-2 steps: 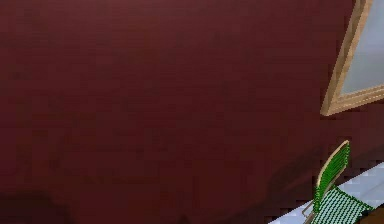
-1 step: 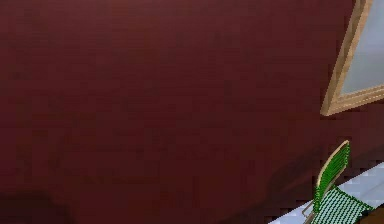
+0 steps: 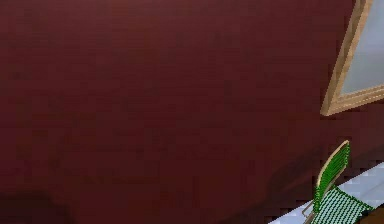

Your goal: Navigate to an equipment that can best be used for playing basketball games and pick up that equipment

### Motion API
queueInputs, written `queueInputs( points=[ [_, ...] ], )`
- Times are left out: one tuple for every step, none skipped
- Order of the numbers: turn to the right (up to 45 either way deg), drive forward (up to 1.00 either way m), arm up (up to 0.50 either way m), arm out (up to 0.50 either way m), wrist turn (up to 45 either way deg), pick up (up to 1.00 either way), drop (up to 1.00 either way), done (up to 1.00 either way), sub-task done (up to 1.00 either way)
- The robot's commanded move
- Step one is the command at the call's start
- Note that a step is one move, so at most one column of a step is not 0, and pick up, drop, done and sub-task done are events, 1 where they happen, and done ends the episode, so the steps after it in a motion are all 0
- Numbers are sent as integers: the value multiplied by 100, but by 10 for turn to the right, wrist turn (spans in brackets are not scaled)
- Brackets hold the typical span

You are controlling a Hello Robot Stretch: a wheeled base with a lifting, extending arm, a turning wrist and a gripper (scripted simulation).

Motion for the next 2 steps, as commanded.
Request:
queueInputs(
  points=[
    [0,0,10,0,0,0,0,0,0],
    [0,0,0,0,0,0,0,100,0]
  ],
)
